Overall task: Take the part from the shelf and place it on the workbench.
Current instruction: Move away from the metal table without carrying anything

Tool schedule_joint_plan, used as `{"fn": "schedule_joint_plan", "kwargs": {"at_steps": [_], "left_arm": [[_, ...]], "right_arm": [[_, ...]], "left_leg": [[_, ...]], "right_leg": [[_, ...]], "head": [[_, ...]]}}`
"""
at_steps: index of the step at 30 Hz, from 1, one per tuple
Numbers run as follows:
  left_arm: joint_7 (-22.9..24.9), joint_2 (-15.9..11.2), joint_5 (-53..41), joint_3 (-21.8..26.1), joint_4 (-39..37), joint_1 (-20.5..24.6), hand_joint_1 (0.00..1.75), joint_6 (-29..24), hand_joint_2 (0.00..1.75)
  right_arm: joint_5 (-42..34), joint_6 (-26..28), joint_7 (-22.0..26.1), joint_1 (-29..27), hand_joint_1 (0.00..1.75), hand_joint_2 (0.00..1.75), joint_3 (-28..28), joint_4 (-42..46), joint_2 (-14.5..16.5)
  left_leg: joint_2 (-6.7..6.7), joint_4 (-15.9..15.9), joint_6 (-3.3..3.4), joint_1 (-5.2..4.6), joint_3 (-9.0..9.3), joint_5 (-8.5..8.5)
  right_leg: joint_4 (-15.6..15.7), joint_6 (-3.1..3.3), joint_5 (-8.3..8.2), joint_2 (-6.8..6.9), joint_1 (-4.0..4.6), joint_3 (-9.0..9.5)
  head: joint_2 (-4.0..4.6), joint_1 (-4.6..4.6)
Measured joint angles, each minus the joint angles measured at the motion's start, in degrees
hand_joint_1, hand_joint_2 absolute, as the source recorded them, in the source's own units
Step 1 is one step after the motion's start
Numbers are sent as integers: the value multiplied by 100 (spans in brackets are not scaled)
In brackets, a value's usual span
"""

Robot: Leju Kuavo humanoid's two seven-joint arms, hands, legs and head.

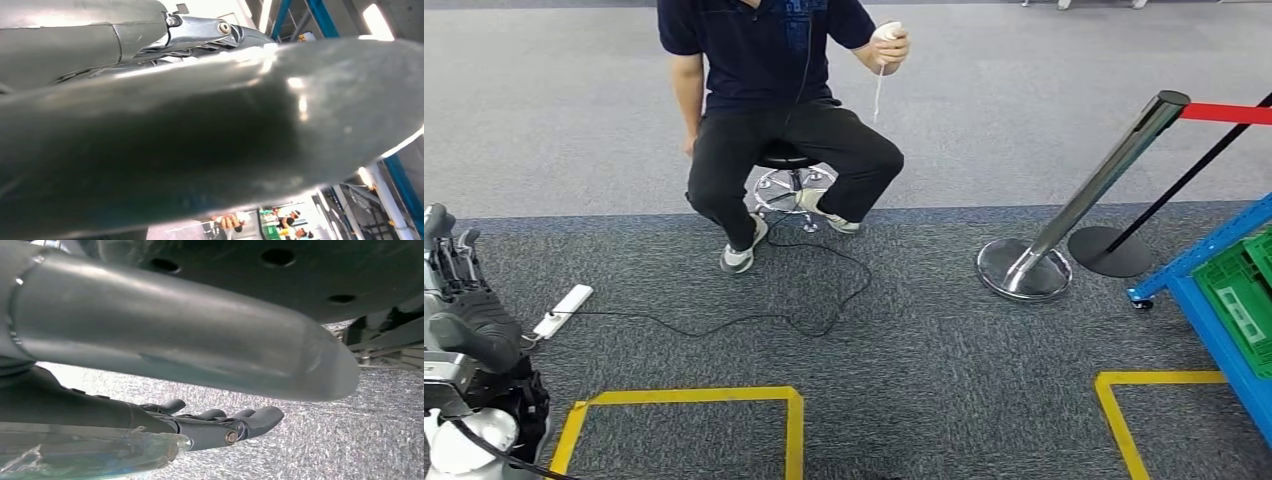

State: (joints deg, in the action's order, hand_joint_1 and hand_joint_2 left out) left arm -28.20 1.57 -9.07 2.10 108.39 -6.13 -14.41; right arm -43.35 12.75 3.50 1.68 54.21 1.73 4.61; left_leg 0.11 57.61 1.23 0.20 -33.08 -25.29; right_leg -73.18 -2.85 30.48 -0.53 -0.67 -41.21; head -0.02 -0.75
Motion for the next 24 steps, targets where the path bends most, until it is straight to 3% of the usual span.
{"fn": "schedule_joint_plan", "kwargs": {"at_steps": [2,3,5,9,16,24], "left_arm": [[0,0,0,0,0,0,0,-1,0],[0,0,0,0,0,1,0,-2,0],[0,-1,0,0,0,1,0,-7,0],[0,5,0,-4,0,3,0,-12,0],[0,9,0,-4,0,3,0,-24,0],[0,9,0,-3,0,0,0,-32,0]], "right_arm": [[0,1,0,8,0,0,1,-2,0],[1,1,0,17,0,0,2,-4,0],[1,0,0,26,0,0,2,-8,0],[1,0,-1,7,0,0,2,-16,0],[1,-5,0,19,0,0,5,-17,0],[1,-5,0,15,0,0,15,-19,0]], "left_leg": [[4,4,-22,-17,58,-43],[3,12,-44,-28,73,-62],[1,27,-63,-48,73,-75],[-2,-13,-17,-46,84,-56],[-1,-78,-122,-39,97,-23],[-2,-79,-132,-51,95,-15]], "right_leg": [[781,52,-394,8,30,369],[1102,74,-501,12,42,536],[1368,79,-534,8,53,678],[1397,65,-547,-14,56,682],[1392,116,-538,-6,66,674],[1401,129,-559,-6,55,680]], "head": [[0,-1],[0,2],[0,14],[0,31],[0,28],[0,27]]}}
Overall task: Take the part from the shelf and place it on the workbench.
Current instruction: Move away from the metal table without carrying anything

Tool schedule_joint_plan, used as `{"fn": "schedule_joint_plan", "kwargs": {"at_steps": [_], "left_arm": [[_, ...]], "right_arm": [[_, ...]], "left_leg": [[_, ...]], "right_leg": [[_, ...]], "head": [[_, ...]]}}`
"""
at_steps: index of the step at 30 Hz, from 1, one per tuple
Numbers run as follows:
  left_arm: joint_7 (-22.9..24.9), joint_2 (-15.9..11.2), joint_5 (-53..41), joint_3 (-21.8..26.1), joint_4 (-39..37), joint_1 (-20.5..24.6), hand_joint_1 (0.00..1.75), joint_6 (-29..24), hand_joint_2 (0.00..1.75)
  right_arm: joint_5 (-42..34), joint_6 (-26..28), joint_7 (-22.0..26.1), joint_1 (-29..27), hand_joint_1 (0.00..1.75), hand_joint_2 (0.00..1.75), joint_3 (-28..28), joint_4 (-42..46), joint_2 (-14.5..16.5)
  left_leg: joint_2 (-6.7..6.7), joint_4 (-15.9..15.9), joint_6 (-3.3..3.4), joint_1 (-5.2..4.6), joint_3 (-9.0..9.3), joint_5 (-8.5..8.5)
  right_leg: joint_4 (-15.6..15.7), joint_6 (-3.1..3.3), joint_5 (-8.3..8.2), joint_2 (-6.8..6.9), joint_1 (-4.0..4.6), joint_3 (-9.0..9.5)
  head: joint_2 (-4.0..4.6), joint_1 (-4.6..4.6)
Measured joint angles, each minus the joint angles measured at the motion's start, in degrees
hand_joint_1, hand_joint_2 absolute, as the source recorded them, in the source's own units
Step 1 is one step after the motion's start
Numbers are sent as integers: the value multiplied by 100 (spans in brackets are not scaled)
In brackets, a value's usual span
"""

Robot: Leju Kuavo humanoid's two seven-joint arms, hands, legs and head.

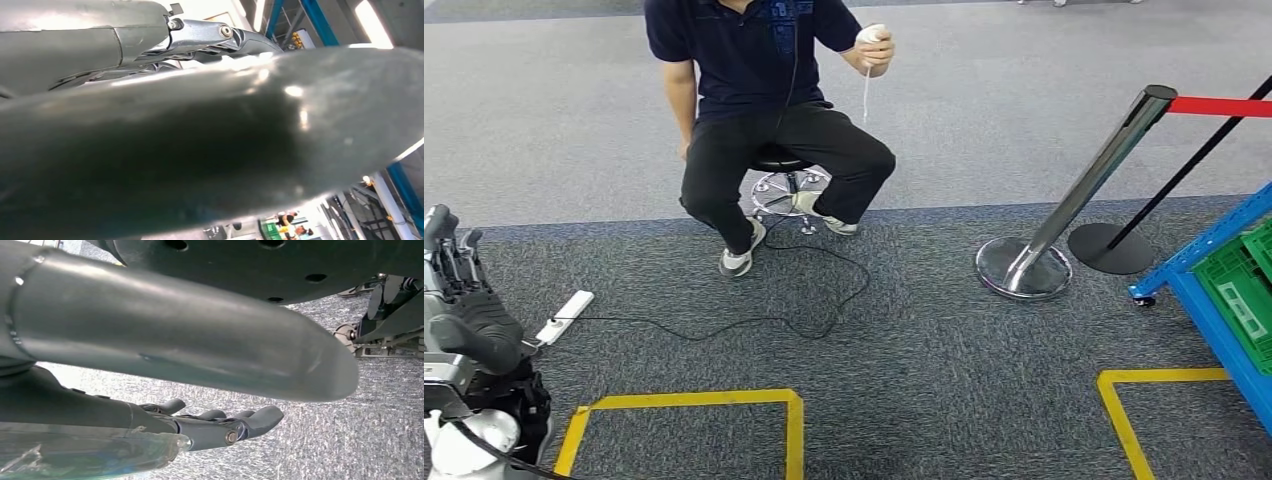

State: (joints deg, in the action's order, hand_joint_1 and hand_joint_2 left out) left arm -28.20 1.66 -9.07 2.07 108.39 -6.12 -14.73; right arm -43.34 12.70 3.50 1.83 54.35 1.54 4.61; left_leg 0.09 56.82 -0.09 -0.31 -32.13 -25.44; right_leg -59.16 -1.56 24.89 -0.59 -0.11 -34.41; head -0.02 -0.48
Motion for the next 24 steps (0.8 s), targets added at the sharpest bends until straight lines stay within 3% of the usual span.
{"fn": "schedule_joint_plan", "kwargs": {"at_steps": [6,11,13,15,17,18,19,20,22,24], "left_arm": [[0,0,0,-1,0,-9,0,-19,0],[0,-1,-2,1,1,-24,0,-29,0],[-1,1,-3,1,6,-24,0,-31,0],[-1,5,-5,2,11,-26,0,-33,0],[-1,7,-7,4,11,-33,0,-35,0],[0,7,-7,5,11,-42,0,-35,0],[0,8,-7,5,11,-48,0,-35,0],[0,11,-7,5,11,-55,0,-35,0],[0,13,-7,5,11,-62,0,-35,0],[0,11,-7,7,12,-60,0,-37,0]], "right_arm": [[0,0,0,-2,0,0,22,-5,0],[0,-2,0,-2,0,0,34,-5,0],[0,-1,1,-2,0,0,38,-5,0],[0,-1,1,-4,0,0,40,-6,0],[0,-2,0,-6,0,0,42,-9,0],[0,-2,0,-9,0,0,42,-13,0],[0,-2,0,-13,0,0,43,-16,0],[0,-2,0,-17,0,0,43,-20,0],[0,-2,0,-17,0,0,45,-26,1],[1,-4,1,-3,0,0,49,-28,23]], "left_leg": [[0,22,27,-17,-6,-8],[0,19,97,-57,-20,-16],[-5,-55,142,-32,15,18],[-14,-125,178,11,68,47],[-17,-130,191,22,81,38],[-17,-129,189,25,86,31],[-14,-128,179,30,96,21],[-10,-127,162,38,116,6],[-3,-116,99,62,181,-46],[0,-80,20,53,210,-107]], "right_leg": [[28,-32,-20,0,-21,9],[55,-93,-34,0,-60,17],[44,-137,-8,5,-58,-1],[-312,-179,189,12,-52,-182],[-1070,-212,521,15,-61,-564],[-1387,-226,618,16,-66,-736],[-1529,-239,616,17,-69,-821],[-1437,-250,499,18,-75,-785],[-726,-286,119,32,-101,-426],[-109,-263,-50,27,-115,-80]], "head": [[0,1],[0,4],[0,2],[0,-16],[0,-30],[0,-29],[0,-31],[0,-32],[0,-32],[0,-41]]}}
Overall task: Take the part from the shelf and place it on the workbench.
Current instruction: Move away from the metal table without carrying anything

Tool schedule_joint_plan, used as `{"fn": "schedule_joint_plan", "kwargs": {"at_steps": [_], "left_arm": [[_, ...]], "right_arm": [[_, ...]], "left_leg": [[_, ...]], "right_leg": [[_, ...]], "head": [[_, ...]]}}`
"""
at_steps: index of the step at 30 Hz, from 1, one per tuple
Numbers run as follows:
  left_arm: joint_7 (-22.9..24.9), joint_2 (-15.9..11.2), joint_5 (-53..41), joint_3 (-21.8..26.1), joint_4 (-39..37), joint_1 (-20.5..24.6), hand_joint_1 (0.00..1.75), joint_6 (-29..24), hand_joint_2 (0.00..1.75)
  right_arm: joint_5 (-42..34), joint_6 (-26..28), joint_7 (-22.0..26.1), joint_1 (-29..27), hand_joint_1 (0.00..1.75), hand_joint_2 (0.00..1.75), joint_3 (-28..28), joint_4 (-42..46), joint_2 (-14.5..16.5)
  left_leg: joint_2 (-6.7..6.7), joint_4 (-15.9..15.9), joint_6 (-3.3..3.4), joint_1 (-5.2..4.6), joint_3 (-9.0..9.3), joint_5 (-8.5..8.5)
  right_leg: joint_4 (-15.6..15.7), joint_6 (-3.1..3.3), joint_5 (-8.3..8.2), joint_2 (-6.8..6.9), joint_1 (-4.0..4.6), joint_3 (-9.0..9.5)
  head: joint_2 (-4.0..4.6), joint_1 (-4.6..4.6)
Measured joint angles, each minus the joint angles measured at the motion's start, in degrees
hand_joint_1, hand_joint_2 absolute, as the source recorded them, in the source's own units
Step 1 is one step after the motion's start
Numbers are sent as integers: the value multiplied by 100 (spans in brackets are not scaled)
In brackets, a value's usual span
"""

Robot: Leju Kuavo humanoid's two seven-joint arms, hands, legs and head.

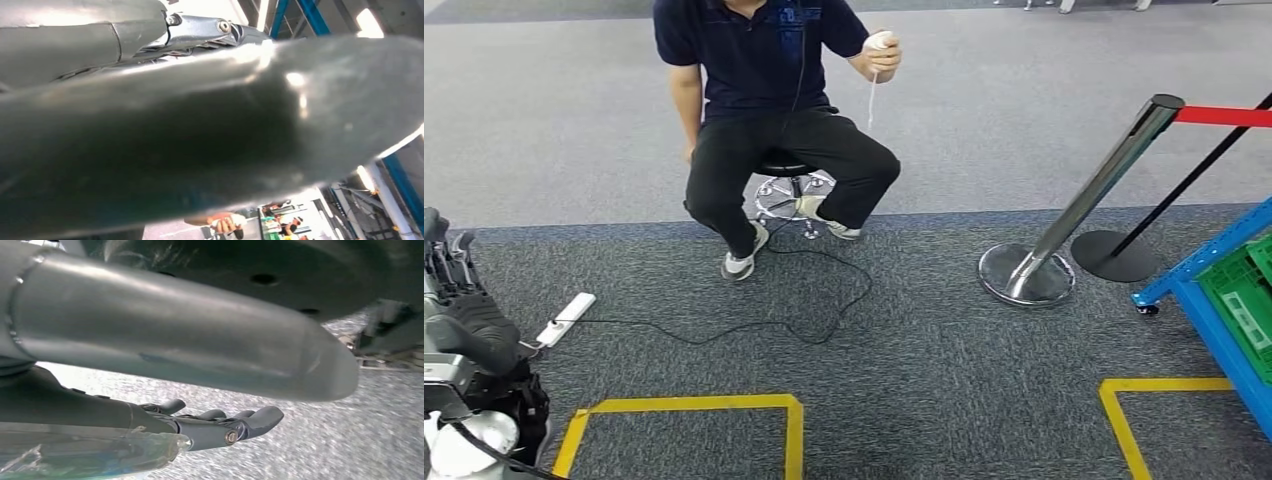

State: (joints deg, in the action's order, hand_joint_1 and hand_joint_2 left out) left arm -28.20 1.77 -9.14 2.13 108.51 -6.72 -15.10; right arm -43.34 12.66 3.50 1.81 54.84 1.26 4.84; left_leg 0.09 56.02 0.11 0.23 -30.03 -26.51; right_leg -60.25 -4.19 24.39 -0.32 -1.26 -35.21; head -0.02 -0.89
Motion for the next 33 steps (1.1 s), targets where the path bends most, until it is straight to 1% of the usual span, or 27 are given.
{"fn": "schedule_joint_plan", "kwargs": {"at_steps": [1,3,5,6,8,9,10,11,12,13,14,15,16,17,19,20,21,22,24,25,26,27,29,30,31,32,33], "left_arm": [[0,-1,0,0,1,2,0,-2,0],[0,2,-1,-3,1,1,0,-4,0],[0,3,-1,-4,2,3,0,-5,0],[0,1,-1,-4,3,5,0,-5,0],[0,0,-1,-3,3,-1,0,-7,0],[0,0,0,-3,3,-6,0,-7,0],[0,0,0,-3,3,-11,0,-7,0],[0,0,0,-3,3,-13,0,-7,0],[0,0,0,-3,3,-14,0,-7,0],[0,0,0,-3,3,-13,0,-7,0],[0,0,0,-3,3,-12,0,-7,0],[0,0,0,-3,3,-10,0,-7,0],[0,0,0,-3,3,-9,0,-7,0],[0,0,0,-3,3,-10,0,-7,0],[0,0,0,-3,5,-12,0,-9,0],[-1,-1,-1,-2,8,-8,0,-11,0],[-1,-1,-1,-1,11,-6,0,-14,0],[-2,0,-2,1,14,-5,0,-17,0],[-2,3,-2,1,14,-8,0,-21,0],[-1,4,-2,1,14,-10,0,-22,0],[-1,4,-2,1,14,-11,0,-22,0],[-1,4,-2,1,14,-12,0,-22,0],[-1,4,-2,1,14,-11,0,-22,0],[-1,4,-2,1,14,-11,0,-23,0],[-1,4,1,1,14,-10,0,-25,0],[1,4,4,1,15,-9,0,-26,0],[4,3,9,1,15,-11,0,-27,0]], "right_arm": [[0,0,0,6,0,0,2,-1,10],[0,1,-1,6,0,0,5,-5,17],[1,3,0,-7,0,0,9,-10,16],[1,3,0,-9,0,0,11,-11,16],[1,4,0,-8,0,0,13,-16,16],[0,3,0,-7,0,0,14,-19,16],[0,3,0,-8,0,0,14,-21,16],[-1,3,-1,-10,0,0,15,-23,16],[-1,3,-1,-12,0,0,15,-25,16],[-1,4,-1,-12,0,0,15,-25,16],[-1,4,-1,-10,0,0,15,-26,16],[-1,4,-1,-7,0,0,15,-27,16],[-1,4,-1,-5,0,0,15,-27,16],[-1,3,-1,-4,0,0,16,-28,17],[0,3,1,-6,0,0,19,-28,17],[1,3,3,-6,0,0,22,-28,18],[1,3,5,-3,0,0,25,-30,18],[2,4,7,0,0,0,27,-31,17],[2,3,10,-2,0,0,31,-33,17],[2,3,10,-8,0,0,32,-33,17],[2,3,10,-16,0,0,33,-34,17],[2,3,10,-22,0,0,34,-35,17],[2,2,12,-19,0,0,37,-41,17],[2,3,14,-13,0,0,38,-45,17],[1,3,16,-6,0,0,39,-50,17],[0,4,19,-4,0,0,40,-54,17],[-2,4,21,-2,0,0,43,-55,18]], "left_leg": [[0,11,-30,-12,1,-16],[-1,11,-75,-10,-2,-32],[-1,149,-125,12,-54,-137],[-1,378,-145,18,-165,-261],[-1,1142,-158,19,-576,-581],[-1,1508,-156,19,-802,-682],[0,1723,-148,19,-963,-683],[0,1718,-135,18,-1019,-557],[0,1504,-120,18,-967,-336],[0,1146,-102,18,-831,-77],[0,763,-90,15,-676,128],[0,460,-80,12,-550,234],[2,275,-69,6,-476,266],[5,197,-54,-6,-447,237],[12,153,3,-9,-413,210],[13,138,40,-5,-382,200],[9,123,75,3,-347,191],[3,118,104,5,-317,174],[-2,119,146,-9,-278,133],[0,119,156,-17,-258,111],[6,119,161,-24,-231,87],[11,119,160,-29,-195,60],[20,120,133,-40,-107,-7],[23,127,109,-50,-75,-39],[24,129,82,-59,-55,-61],[26,122,54,-65,-48,-71],[26,119,52,-66,-45,-69]], "right_leg": [[103,43,18,-8,5,64],[97,174,56,-26,30,70],[100,266,78,-28,40,85],[107,305,88,-28,39,101],[109,357,117,-28,52,122],[109,374,132,-29,61,133],[108,384,148,-31,69,150],[108,387,166,-37,74,176],[108,382,187,-44,77,210],[109,370,210,-52,77,245],[101,347,238,-60,87,273],[93,320,264,-70,97,286],[92,289,284,-76,106,285],[100,256,297,-80,109,279],[115,188,327,-71,90,290],[51,156,376,-56,83,275],[-131,132,473,-40,80,200],[-432,116,609,-26,78,46],[-1212,98,887,-16,78,-410],[-1458,96,915,-16,79,-586],[-1504,102,833,-16,80,-665],[-1323,114,649,-16,83,-622],[-556,157,203,-13,100,-303],[-221,182,71,-12,108,-137],[2,206,5,-11,118,-22],[85,229,10,-13,128,26],[108,232,2,-18,126,42]], "head": [[0,10],[0,35],[0,61],[0,77],[0,101],[0,103],[0,103],[0,103],[0,103],[0,104],[0,106],[0,106],[0,106],[0,104],[0,102],[0,94],[0,83],[0,73],[0,59],[0,59],[0,56],[0,57],[0,57],[0,59],[0,63],[0,68],[0,72]]}}
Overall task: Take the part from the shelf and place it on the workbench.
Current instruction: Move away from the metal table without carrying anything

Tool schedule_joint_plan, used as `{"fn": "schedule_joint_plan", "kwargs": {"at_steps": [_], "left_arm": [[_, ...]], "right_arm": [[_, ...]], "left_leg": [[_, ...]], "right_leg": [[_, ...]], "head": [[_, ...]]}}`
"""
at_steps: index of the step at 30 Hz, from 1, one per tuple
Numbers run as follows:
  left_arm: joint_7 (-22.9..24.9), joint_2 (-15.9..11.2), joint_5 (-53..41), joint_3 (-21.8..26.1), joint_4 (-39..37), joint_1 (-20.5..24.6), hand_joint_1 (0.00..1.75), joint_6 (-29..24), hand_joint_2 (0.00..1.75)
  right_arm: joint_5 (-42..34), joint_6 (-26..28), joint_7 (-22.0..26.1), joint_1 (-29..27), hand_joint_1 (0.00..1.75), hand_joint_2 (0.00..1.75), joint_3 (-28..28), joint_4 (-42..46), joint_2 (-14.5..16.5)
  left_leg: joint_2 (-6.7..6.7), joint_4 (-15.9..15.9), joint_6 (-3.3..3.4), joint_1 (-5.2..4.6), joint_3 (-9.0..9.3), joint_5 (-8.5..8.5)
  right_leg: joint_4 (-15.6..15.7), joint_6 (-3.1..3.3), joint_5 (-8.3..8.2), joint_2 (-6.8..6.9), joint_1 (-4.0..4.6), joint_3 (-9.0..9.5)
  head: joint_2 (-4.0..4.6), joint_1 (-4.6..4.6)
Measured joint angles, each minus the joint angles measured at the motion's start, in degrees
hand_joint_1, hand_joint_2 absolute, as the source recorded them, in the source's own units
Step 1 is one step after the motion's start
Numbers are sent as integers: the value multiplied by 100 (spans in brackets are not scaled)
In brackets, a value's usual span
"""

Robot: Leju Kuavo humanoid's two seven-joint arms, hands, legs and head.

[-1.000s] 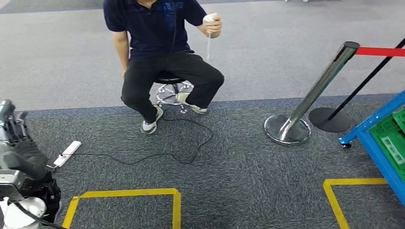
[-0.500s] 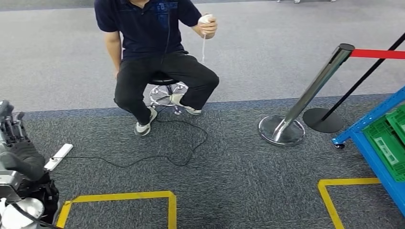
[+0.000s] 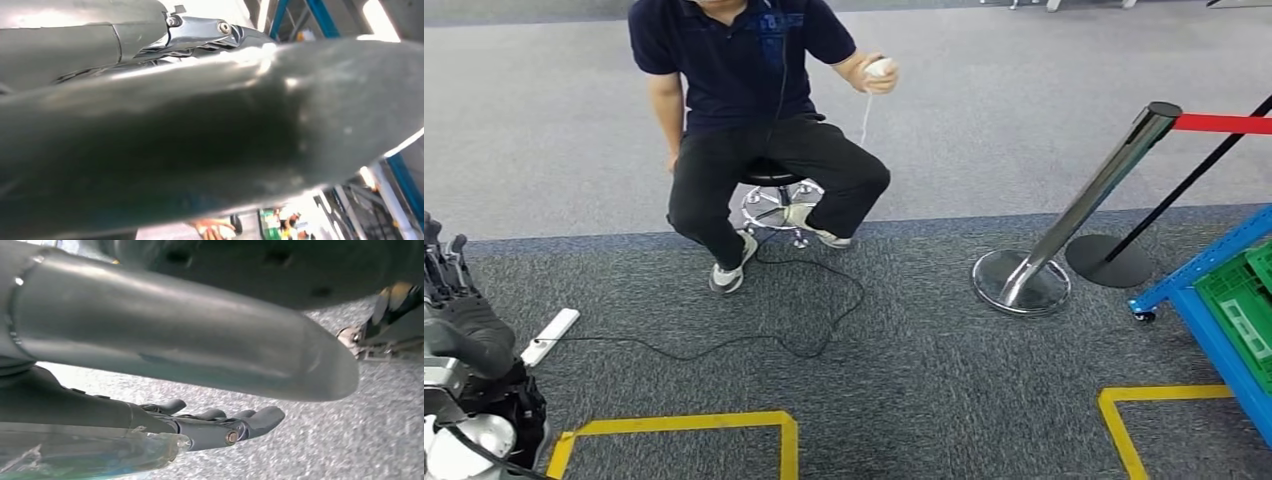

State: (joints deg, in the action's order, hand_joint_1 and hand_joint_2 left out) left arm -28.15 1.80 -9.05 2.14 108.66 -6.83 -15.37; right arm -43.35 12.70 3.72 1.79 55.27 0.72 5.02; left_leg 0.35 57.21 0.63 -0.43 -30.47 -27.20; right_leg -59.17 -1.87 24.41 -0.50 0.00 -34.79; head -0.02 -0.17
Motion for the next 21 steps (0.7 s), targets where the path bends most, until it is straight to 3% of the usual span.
{"fn": "schedule_joint_plan", "kwargs": {"at_steps": [4,11,21], "left_arm": [[16,5,9,0,-1,-7,0,-8,0],[116,10,116,95,-49,-70,0,-36,0],[317,23,130,254,-255,-118,0,-27,0]], "right_arm": [[-9,4,10,-7,0,0,10,-14,-2],[-50,43,47,-4,0,0,62,-20,-2],[-97,96,64,-10,0,0,109,-26,-2]], "left_leg": [[-5,-51,92,0,16,17],[-7,-126,-25,4,41,20],[-7,-126,-41,-8,49,28]], "right_leg": [[33,-1,-14,-16,1,-9],[32,53,18,-15,8,-2],[50,49,-5,-9,-4,22]], "head": [[0,5],[0,3],[0,0]]}}
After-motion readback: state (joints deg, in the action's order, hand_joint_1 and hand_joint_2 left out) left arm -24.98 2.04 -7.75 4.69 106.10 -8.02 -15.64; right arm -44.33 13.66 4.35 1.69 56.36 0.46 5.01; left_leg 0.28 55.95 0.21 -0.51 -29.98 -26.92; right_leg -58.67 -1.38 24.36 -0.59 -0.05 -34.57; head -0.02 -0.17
